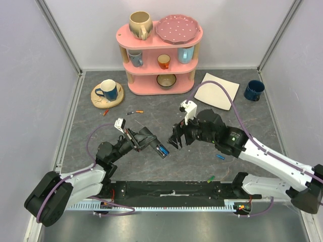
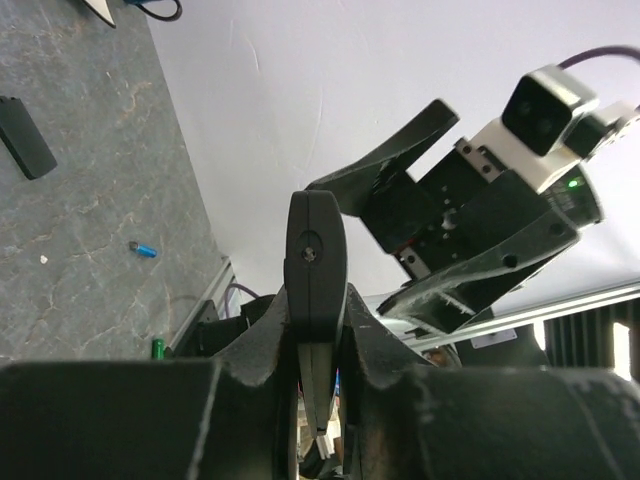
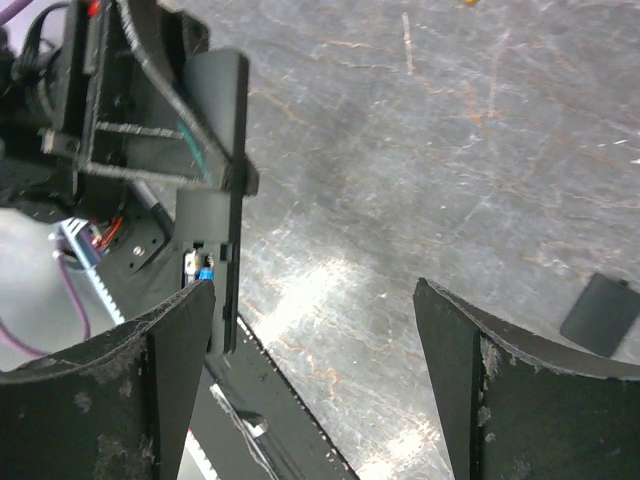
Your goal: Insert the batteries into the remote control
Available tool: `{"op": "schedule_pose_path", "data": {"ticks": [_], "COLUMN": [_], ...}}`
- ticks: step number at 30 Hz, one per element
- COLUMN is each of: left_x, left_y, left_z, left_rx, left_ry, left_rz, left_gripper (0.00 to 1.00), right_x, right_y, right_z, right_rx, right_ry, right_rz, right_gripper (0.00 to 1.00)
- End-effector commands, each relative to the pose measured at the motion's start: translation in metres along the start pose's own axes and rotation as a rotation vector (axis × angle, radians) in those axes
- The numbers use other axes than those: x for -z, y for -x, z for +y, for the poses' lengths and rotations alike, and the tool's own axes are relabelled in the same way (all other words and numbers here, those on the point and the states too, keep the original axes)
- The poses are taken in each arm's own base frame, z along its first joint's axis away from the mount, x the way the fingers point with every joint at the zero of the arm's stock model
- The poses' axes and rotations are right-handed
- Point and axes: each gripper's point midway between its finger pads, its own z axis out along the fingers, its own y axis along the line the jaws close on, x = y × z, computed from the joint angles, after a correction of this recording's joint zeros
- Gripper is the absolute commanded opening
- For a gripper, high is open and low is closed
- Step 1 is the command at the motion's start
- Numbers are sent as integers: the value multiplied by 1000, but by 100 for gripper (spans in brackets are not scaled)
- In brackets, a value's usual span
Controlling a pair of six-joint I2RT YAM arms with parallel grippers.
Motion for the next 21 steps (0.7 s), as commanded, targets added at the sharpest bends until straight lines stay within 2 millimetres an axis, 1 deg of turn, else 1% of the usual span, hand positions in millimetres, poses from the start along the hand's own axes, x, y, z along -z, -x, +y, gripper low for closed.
{"op": "schedule_pose_path", "data": {"ticks": [1,2,3,4,5,6,7,8,9,11,12,14,15,16,19,21], "left_x": [4,3,2,2,1,1,0,0,0,-1,-1,-2,-3,-2,-4,-4], "left_y": [-8,-8,-8,-9,-9,-9,-9,-9,-9,-9,-9,-9,-9,-9,-8,-8], "left_z": [-11,-12,-12,-14,-14,-13,-13,-12,-13,-14,-16,-17,-18,-19,-19,-21], "left_rx": [67,78,82,84,83,88,87,92,94,95,93,90,90,89,84,80], "left_ry": [-33,-33,-30,-32,-31,-24,-22,-18,-18,-18,-24,-23,-23,-23,-19,-24], "left_rz": [39,43,47,52,55,60,59,59,59,61,65,68,68,71,68,68], "left_gripper": [2,2,2,2,2,2,2,2,2,2,2,2,2,2,2,2], "right_x": [17,22,20,21,28,26,27,34,32,35,33,35,34,34,27,24], "right_y": [20,24,13,12,17,6,4,9,-2,-5,-13,-14,-21,-21,-32,-35], "right_z": [33,34,31,33,39,38,40,49,49,56,57,63,65,67,67,65], "right_rx": [34,34,28,25,32,17,13,26,5,9,4,-3,-4,-6,-9,-11], "right_ry": [223,237,240,257,297,310,329,384,397,454,468,511,534,551,561,554], "right_rz": [-181,-212,-199,-208,-246,-233,-241,-277,-261,-272,-255,-265,-247,-245,-200,-190], "right_gripper": [88,88,88,87,87,86,86,86,85,84,84,84,83,83,82,82]}}
